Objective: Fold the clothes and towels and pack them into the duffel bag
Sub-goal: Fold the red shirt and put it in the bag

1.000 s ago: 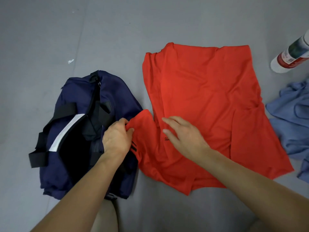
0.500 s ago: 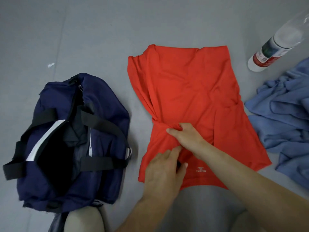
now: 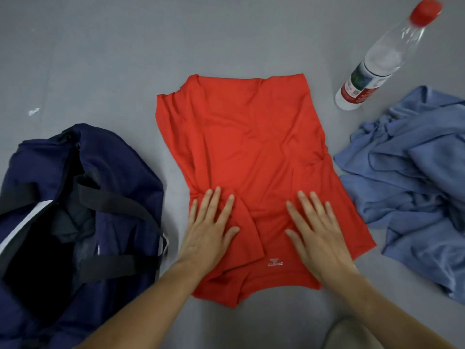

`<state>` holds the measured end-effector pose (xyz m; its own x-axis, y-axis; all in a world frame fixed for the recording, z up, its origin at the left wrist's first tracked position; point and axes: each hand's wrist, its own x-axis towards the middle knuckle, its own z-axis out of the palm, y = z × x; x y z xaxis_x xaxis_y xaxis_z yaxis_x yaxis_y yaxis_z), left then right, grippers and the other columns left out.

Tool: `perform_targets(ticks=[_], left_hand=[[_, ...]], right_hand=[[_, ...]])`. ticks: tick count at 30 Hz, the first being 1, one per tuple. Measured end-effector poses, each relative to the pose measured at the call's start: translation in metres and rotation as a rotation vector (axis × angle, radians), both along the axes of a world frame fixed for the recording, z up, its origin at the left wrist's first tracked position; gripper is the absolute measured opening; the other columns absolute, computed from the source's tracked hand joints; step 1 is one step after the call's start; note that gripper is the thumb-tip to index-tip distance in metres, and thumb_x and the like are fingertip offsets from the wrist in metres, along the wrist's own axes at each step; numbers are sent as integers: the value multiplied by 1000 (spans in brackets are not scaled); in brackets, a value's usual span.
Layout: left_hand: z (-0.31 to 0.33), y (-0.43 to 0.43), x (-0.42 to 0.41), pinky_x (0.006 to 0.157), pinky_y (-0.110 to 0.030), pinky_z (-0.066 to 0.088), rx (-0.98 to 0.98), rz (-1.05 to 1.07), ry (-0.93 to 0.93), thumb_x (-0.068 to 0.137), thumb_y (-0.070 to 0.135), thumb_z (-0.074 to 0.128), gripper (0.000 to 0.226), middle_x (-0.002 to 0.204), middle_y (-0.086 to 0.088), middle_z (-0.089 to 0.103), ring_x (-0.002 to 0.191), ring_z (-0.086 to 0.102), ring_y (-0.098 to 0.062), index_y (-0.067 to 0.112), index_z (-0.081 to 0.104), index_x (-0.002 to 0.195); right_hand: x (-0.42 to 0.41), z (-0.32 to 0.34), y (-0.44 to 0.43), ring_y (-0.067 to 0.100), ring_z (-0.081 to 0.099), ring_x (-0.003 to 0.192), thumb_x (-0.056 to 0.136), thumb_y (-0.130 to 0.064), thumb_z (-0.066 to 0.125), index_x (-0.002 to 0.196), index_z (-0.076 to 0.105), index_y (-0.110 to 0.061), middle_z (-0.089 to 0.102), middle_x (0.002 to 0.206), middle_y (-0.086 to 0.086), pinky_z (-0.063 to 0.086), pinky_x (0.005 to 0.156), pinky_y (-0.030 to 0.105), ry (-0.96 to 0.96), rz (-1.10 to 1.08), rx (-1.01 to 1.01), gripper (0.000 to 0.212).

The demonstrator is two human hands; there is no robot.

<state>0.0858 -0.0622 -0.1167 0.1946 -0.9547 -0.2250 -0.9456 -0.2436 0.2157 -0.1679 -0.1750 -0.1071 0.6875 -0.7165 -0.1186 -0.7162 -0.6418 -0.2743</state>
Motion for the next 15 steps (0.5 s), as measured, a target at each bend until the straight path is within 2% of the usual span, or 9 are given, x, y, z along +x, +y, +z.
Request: perform_targets(ticks=[2,5,8,11,13,15], left_hand=[[-6,15,2,123,-54,11,33,1,-40,101,59,26,69,168,-9,6,155,2,-27,26,14,160],[-8,44,5,121,-56,13,56,19,-56,101,60,22,68,168,-9,4,155,2,-29,27,15,160],[-8,74,9,119,-54,12,109,9,-96,100,63,22,70,168,-9,3,155,5,-31,27,17,160],[-4,91,11,118,-54,12,130,-50,-133,97,70,21,75,168,-11,5,153,11,-35,27,20,159],[7,85,14,117,-55,13,88,-61,-108,96,71,23,77,167,-12,9,153,13,-36,28,20,159],[16,54,27,119,-53,14,1,-60,-52,97,66,29,74,167,-11,12,154,11,-34,27,22,159]], right_hand=[[-25,-5,-4,31,15,153,101,-55,28,157,31,-20,22,165,9,19,121,56,149,-43,28,65],[-42,-9,14,33,15,153,100,-61,22,157,29,-21,22,165,9,19,120,59,244,2,37,70],[-41,-10,44,38,23,150,94,-62,37,153,38,-20,26,163,11,26,115,63,235,12,15,73],[-38,-11,63,38,38,143,86,-66,46,148,48,-20,38,158,12,35,108,62,225,-34,-37,77],[-37,-9,71,35,46,137,82,-73,45,143,55,-22,47,152,10,42,100,57,243,-45,-57,80],[-33,0,69,31,55,123,84,-77,37,136,61,-27,59,141,7,49,86,50,235,-59,-3,76]])
